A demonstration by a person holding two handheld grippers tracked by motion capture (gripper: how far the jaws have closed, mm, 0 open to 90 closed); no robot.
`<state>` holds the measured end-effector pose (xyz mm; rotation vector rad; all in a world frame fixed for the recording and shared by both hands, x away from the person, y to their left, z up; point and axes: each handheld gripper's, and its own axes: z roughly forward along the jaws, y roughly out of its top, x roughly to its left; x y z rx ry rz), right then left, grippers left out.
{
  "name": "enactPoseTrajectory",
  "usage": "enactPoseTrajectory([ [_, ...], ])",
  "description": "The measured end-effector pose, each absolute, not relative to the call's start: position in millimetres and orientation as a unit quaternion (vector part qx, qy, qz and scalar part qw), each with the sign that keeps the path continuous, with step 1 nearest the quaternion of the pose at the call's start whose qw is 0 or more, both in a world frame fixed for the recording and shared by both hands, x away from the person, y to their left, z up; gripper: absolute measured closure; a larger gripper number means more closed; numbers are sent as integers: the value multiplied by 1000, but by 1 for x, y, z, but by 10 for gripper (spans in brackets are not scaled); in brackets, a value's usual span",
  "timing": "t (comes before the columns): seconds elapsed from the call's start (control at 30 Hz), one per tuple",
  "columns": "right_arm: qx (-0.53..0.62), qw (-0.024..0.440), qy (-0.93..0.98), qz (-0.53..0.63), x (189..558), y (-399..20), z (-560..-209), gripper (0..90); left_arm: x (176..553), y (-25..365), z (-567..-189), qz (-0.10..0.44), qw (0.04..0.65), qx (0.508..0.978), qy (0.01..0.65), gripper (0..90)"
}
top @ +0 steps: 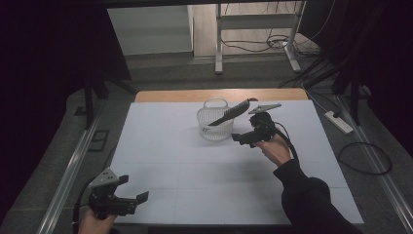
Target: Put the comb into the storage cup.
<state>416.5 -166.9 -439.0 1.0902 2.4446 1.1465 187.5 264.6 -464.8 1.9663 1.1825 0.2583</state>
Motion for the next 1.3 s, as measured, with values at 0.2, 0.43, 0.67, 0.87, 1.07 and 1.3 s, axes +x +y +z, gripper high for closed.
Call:
enactPoseTrajectory([
  [0.2, 366, 112, 838, 388, 410, -169, -437, 3, 188, 265, -465, 102, 404, 779, 468, 23],
  [0.43, 356, 124, 849, 371, 402, -170, -435, 0, 188, 265, -465, 103, 404, 779, 468, 23],
  [0.67, 351, 128, 850, 372, 393, -171, -431, 0, 187, 265, -465, 104, 405, 778, 470, 18],
  [0.87, 344, 125, 851, 376, 385, -174, -430, 0, 187, 265, -464, 106, 404, 777, 471, 17],
  [1.07, 344, 120, 848, 385, 378, -177, -430, 0, 187, 266, -464, 106, 409, 775, 470, 11],
  [1.3, 340, 119, 850, 385, 369, -180, -432, 0, 186, 266, -464, 108, 411, 774, 469, 7],
])
